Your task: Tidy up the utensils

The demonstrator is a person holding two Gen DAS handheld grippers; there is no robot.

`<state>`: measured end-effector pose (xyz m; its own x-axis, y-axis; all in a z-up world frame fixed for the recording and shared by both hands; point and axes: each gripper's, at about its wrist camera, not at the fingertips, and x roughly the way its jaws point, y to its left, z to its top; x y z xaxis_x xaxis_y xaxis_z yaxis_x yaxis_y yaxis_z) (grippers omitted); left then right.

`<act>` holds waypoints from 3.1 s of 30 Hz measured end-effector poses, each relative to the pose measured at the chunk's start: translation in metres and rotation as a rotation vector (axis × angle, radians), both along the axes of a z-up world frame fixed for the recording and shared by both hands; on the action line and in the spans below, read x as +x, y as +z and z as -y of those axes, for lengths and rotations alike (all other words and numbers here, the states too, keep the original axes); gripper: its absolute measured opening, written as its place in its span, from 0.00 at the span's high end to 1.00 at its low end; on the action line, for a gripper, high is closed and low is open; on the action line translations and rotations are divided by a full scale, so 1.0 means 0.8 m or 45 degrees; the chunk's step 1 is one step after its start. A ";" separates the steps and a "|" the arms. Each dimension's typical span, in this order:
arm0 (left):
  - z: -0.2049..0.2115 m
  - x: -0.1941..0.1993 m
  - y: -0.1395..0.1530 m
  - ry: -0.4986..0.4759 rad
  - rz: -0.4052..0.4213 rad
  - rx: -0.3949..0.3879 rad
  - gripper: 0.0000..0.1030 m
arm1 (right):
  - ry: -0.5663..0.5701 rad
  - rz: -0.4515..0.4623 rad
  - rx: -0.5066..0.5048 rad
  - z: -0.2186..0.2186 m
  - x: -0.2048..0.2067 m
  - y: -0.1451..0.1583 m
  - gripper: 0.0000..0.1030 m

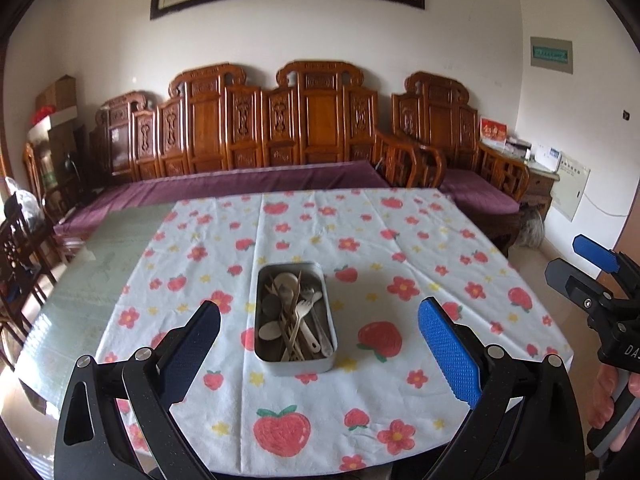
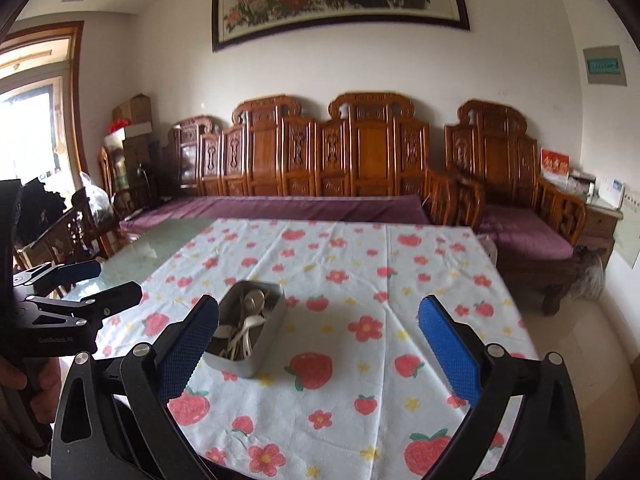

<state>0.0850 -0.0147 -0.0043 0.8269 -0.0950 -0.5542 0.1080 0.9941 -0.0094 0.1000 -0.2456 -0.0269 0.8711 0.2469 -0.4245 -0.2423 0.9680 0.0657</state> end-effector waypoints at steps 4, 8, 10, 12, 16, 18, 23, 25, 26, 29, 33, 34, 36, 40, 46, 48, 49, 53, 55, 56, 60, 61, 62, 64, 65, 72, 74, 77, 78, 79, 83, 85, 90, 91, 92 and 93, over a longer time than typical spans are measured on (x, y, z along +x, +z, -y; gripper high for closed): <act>0.002 -0.019 0.024 -0.004 0.056 -0.020 0.07 | 0.008 0.039 0.026 0.002 -0.019 0.019 0.02; 0.003 -0.035 0.042 0.007 0.105 -0.021 0.07 | 0.003 0.074 0.030 0.003 -0.034 0.033 0.02; 0.002 -0.040 0.047 0.015 0.122 -0.027 0.07 | 0.001 0.089 0.029 0.003 -0.040 0.039 0.02; 0.002 -0.045 0.050 0.018 0.134 -0.031 0.07 | 0.002 0.095 0.027 0.003 -0.043 0.041 0.02; 0.001 -0.049 0.050 0.022 0.139 -0.033 0.07 | 0.000 0.099 0.024 0.004 -0.046 0.043 0.02; 0.000 -0.048 0.050 0.024 0.137 -0.039 0.07 | -0.005 0.097 0.028 0.004 -0.047 0.044 0.02; -0.001 -0.049 0.046 0.029 0.135 -0.032 0.07 | -0.008 0.093 0.029 0.006 -0.046 0.045 0.02; -0.001 -0.049 0.045 0.031 0.135 -0.034 0.07 | -0.009 0.091 0.030 0.005 -0.045 0.043 0.02; -0.002 -0.049 0.045 0.030 0.134 -0.034 0.07 | -0.009 0.091 0.030 0.005 -0.045 0.043 0.02; -0.001 -0.048 0.044 0.032 0.134 -0.033 0.07 | -0.008 0.090 0.032 0.006 -0.043 0.042 0.02; -0.001 -0.048 0.045 0.030 0.133 -0.036 0.07 | -0.009 0.088 0.032 0.006 -0.043 0.041 0.02; -0.001 -0.047 0.044 0.029 0.133 -0.036 0.07 | -0.008 0.089 0.031 0.006 -0.043 0.041 0.02; -0.001 -0.047 0.043 0.027 0.131 -0.040 0.07 | -0.007 0.089 0.030 0.006 -0.042 0.039 0.02; 0.000 -0.048 0.041 0.030 0.135 -0.036 0.07 | -0.006 0.087 0.031 0.005 -0.042 0.037 0.02; 0.001 -0.048 0.039 0.030 0.131 -0.039 0.07 | -0.006 0.087 0.031 0.004 -0.041 0.035 0.02; 0.000 -0.048 0.038 0.028 0.127 -0.041 0.07 | -0.007 0.087 0.031 0.004 -0.041 0.035 0.02; 0.001 -0.047 0.037 0.027 0.124 -0.041 0.07 | -0.006 0.087 0.031 0.004 -0.040 0.036 0.02; 0.001 -0.046 0.035 0.026 0.125 -0.041 0.07 | -0.007 0.087 0.031 0.004 -0.040 0.036 0.02; 0.001 -0.046 0.035 0.028 0.125 -0.040 0.07 | -0.006 0.087 0.031 0.004 -0.040 0.036 0.02; 0.001 -0.046 0.036 0.028 0.125 -0.041 0.07 | -0.006 0.087 0.032 0.004 -0.040 0.036 0.02; 0.001 -0.046 0.036 0.028 0.124 -0.042 0.07 | -0.006 0.085 0.032 0.004 -0.040 0.034 0.02; 0.001 -0.046 0.035 0.027 0.124 -0.043 0.07 | -0.006 0.085 0.031 0.003 -0.041 0.036 0.02; 0.001 -0.046 0.036 0.027 0.125 -0.042 0.07 | -0.006 0.085 0.032 0.003 -0.040 0.036 0.02; 0.001 -0.046 0.035 0.027 0.125 -0.041 0.07 | -0.004 0.084 0.031 0.002 -0.041 0.036 0.02; 0.001 -0.046 0.035 0.027 0.124 -0.041 0.07 | -0.005 0.084 0.031 0.002 -0.041 0.036 0.02; 0.001 -0.046 0.036 0.027 0.125 -0.042 0.07 | -0.005 0.084 0.033 0.002 -0.041 0.035 0.02; 0.001 -0.046 0.036 0.028 0.125 -0.042 0.07 | -0.005 0.084 0.032 0.002 -0.041 0.036 0.02; 0.001 -0.046 0.036 0.026 0.127 -0.044 0.07 | -0.006 0.085 0.032 0.002 -0.041 0.035 0.02; 0.002 -0.046 0.036 0.026 0.129 -0.043 0.07 | -0.006 0.084 0.034 0.002 -0.041 0.035 0.02; 0.002 -0.046 0.037 0.026 0.128 -0.044 0.07 | -0.006 0.084 0.035 0.001 -0.041 0.035 0.02; 0.003 -0.047 0.039 0.025 0.132 -0.047 0.07 | -0.005 0.086 0.033 0.000 -0.041 0.036 0.02; 0.004 -0.047 0.040 0.024 0.134 -0.046 0.07 | -0.005 0.086 0.035 0.000 -0.041 0.036 0.02; 0.004 -0.048 0.040 0.024 0.135 -0.048 0.07 | -0.005 0.085 0.036 0.000 -0.041 0.036 0.02; 0.004 -0.048 0.041 0.024 0.135 -0.049 0.07 | -0.006 0.086 0.036 0.000 -0.041 0.036 0.02; 0.005 -0.047 0.042 0.024 0.135 -0.050 0.07 | -0.006 0.086 0.035 0.000 -0.041 0.036 0.02; 0.004 -0.048 0.042 0.023 0.134 -0.049 0.07 | -0.005 0.086 0.036 0.000 -0.041 0.036 0.02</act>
